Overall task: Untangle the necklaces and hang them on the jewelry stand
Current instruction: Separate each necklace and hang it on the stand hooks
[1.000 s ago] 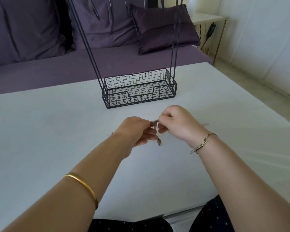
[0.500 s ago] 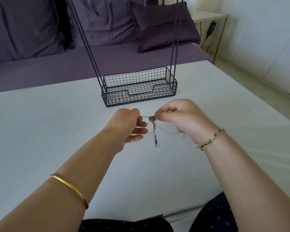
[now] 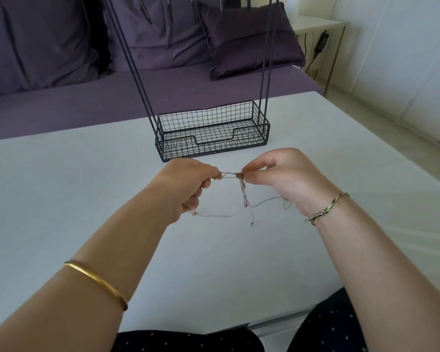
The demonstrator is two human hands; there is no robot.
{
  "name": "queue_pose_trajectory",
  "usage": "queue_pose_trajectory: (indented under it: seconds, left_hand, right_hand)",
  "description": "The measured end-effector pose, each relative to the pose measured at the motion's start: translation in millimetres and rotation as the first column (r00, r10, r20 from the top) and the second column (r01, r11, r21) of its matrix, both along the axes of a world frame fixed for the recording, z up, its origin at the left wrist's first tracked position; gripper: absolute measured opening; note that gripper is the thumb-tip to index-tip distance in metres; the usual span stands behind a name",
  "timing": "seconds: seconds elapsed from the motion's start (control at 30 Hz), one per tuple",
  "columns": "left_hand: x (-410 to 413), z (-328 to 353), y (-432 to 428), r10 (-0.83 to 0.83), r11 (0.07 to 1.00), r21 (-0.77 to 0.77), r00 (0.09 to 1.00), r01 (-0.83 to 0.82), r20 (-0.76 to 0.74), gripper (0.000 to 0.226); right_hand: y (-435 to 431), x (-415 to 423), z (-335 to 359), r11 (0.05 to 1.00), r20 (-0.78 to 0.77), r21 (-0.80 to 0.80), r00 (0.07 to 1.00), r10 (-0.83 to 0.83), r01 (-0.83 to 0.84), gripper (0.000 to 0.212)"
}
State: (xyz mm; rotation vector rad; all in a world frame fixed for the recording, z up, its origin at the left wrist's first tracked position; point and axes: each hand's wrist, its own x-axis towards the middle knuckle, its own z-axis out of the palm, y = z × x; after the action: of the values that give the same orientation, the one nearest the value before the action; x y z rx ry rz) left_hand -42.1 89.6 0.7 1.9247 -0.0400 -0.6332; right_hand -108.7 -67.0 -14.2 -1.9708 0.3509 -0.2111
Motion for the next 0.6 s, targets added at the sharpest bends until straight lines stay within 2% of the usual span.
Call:
queue_pose_trajectory:
  seconds: [0.1,0.23,0.3,0.43,0.6]
  left_hand:
    - [8,1,10,-0.016,0.999,0.039,0.999,0.015,0.029,0.005]
    - [16,-1,28,-0.076,0.971,0.232,0.990,0.047,0.117,0.004]
    - [20,-5,36,-0.036,0.958,0.286,0.992,0.000,0.120,0.008]
    - [26,-11,48,0.107,0.952,0.286,0.994,-0.105,0.010,0.006]
    - [28,-18,54,0.122,0.914,0.391,0.992,-0.107,-0.015,0.008]
  right_hand:
    - [-4,1,-3,0.998,-0.033,-0.062,0.999,-0.005,0.003,0.005]
    - [-9,3,-12,0.981,-0.097,-0.187,0.992,-0.076,0.057,0.004]
    - [-10,4,-15,0.968,-0.125,-0.239,0.986,-0.108,0.075,0.007]
    - [-10,5,-15,0.972,-0.138,-0.227,0.987,-0.088,0.055,0.008]
    - [-8,4,-11,0.989,-0.188,-0.148,0.982,-0.021,-0.007,0.012]
